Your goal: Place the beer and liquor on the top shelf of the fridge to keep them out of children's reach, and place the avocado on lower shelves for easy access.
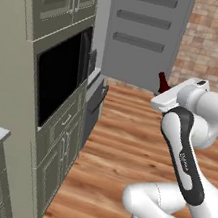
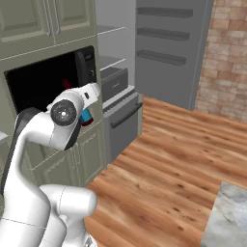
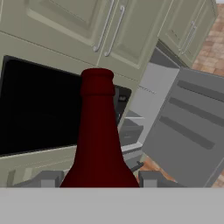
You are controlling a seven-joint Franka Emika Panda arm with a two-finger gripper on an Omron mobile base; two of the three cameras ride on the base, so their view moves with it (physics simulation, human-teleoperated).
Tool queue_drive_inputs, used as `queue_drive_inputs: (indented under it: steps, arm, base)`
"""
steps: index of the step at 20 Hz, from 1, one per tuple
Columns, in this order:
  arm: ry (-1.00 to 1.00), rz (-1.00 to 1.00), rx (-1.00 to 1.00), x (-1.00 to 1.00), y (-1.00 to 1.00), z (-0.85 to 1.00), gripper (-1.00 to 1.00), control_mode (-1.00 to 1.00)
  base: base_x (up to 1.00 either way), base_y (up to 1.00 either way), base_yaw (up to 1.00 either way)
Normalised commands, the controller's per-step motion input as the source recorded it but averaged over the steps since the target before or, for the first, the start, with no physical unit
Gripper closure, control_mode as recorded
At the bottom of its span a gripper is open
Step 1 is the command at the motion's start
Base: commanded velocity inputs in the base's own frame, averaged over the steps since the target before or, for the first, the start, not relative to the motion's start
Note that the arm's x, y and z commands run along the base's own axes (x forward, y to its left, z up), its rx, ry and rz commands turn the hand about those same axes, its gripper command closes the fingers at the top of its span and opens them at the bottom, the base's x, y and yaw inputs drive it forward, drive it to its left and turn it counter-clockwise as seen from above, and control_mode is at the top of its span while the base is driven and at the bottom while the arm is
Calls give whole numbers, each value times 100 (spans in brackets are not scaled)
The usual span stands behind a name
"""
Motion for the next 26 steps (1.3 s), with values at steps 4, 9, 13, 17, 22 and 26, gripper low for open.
queue_drive_inputs:
  steps: [4,9,13,17,22,26]
  arm:
    - [0,0,0,0,0,0,100,100]
    - [0,0,0,0,0,0,100,100]
    - [0,0,0,0,0,0,100,100]
    - [0,0,0,0,0,0,100,100]
    - [0,0,0,0,0,0,100,100]
    - [0,0,0,0,0,0,100,100]
  base:
    - [100,-2,-3]
    - [100,0,0]
    - [100,0,0]
    - [100,0,4]
    - [92,0,24]
    - [70,-1,33]
